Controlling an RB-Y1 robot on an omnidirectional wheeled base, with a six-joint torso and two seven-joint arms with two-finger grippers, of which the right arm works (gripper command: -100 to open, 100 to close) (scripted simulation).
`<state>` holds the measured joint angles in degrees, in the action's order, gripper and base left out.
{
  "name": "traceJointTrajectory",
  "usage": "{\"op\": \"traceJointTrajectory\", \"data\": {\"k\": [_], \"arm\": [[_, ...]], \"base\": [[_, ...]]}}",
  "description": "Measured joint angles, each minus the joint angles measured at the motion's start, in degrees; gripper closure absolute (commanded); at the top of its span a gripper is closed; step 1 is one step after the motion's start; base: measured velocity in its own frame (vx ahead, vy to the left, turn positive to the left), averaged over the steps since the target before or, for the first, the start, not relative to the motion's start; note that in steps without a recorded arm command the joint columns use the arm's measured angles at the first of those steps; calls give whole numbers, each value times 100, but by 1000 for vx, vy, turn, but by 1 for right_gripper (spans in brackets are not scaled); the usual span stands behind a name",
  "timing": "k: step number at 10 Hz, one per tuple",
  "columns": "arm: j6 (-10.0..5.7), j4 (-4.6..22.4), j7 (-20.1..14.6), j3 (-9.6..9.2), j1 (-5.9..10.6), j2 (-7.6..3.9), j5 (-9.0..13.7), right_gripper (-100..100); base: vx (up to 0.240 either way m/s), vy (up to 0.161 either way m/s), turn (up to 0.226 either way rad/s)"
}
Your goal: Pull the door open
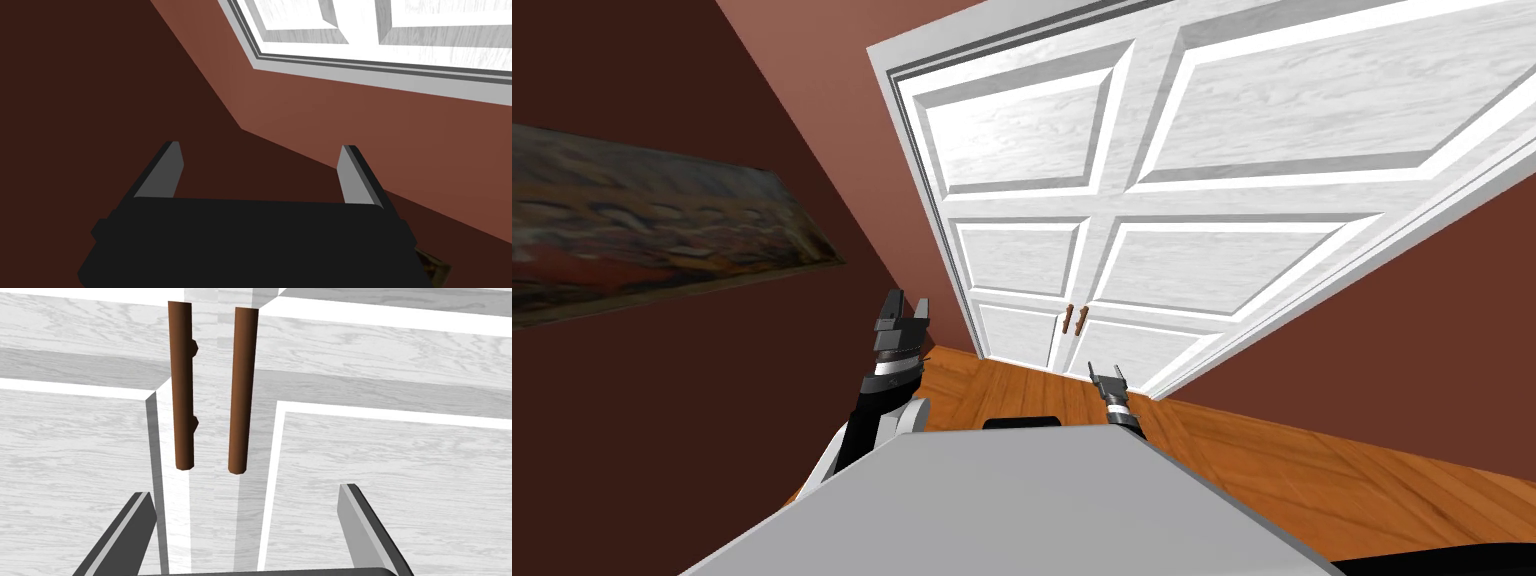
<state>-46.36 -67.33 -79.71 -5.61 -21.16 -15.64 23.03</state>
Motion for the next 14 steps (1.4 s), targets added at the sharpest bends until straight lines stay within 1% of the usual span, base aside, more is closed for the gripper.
{"op": "traceJointTrajectory", "data": {"k": [1, 2, 3, 5, 6, 7, 8, 9, 10, 11, 12, 13, 14], "arm": [[-53, 131, -118, -9, 16, -23, 35, -100], [-71, 182, -215, -9, 13, -42, 69, -100], [-101, 307, -332, -12, 47, -72, 110, -100], [-162, 452, -508, -24, 50, -92, 166, -100], [-201, 571, -620, -26, 88, -127, 200, -100], [-238, 666, -714, -31, 110, -138, 228, -100], [-270, 745, -796, -36, 131, -151, 253, -100], [-277, 753, -815, -36, 135, -152, 256, -100], [-264, 740, -794, -2, 29, -159, 272, -100], [-285, 892, -805, 29, 42, -183, 289, -100], [-204, 803, -777, 96, -75, -212, 326, -100], [-210, 921, -782, 131, -101, -240, 343, -100], [-241, 982, -771, 185, -215, -251, 366, -100]], "base": [[139, 27, 35], [146, 5, 38], [142, -26, 34], [163, -2, 37], [175, 18, 35], [209, 9, 32], [96, 0, 9], [-93, 6, -111], [-165, 6, -94], [-160, -8, -75], [-153, -4, -67], [-165, 12, -122], [-177, 5, -132]]}}
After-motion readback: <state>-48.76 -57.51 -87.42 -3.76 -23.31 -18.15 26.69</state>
